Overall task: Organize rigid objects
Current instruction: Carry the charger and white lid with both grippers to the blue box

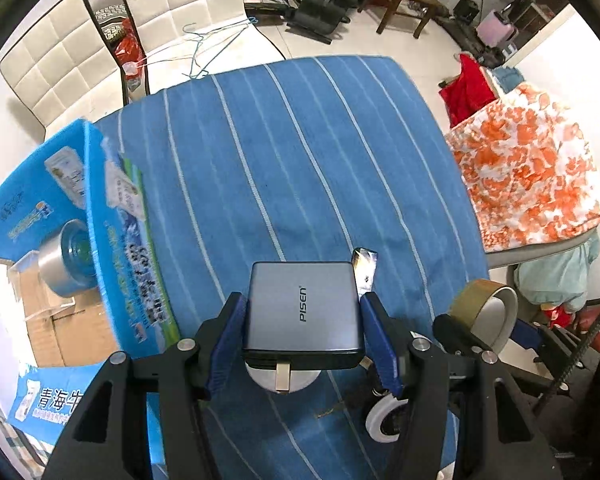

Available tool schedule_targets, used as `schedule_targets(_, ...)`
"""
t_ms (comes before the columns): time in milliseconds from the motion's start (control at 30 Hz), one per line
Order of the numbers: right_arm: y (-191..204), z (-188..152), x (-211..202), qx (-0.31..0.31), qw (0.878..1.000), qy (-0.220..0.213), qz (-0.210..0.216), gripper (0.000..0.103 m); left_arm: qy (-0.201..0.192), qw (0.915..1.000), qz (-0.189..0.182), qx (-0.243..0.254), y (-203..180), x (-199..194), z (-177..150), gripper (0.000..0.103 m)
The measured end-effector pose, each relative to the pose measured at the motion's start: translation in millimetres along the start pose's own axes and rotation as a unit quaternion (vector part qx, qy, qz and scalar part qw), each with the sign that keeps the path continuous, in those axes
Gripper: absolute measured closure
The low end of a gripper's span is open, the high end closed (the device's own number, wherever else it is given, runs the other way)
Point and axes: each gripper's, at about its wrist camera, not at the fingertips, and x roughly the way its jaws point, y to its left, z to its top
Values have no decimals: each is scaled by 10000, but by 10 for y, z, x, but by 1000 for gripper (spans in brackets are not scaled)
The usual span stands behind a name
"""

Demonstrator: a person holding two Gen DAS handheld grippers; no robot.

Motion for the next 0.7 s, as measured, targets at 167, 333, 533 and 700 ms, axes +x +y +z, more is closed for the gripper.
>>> schedule_targets(167,254,-75,-243,-165,9997,-144,149,36,-292,9992,-210,-144,198,-392,-68,47)
schedule_targets(333,725,-152,-551,-475,9976,-318,401,36,-793,9952,-320,-468,685,-956,-192,47)
schedule_targets(533,1712,-312,-778,-1128,9887,-410,903,36,-1231,9878,84,-951,1617,-1433,-403,47)
schedule_targets(700,2548,-432,-614,-1588,9815,-334,1017,36,-1169,9818,460,-1425,2406,-1283,-566,47)
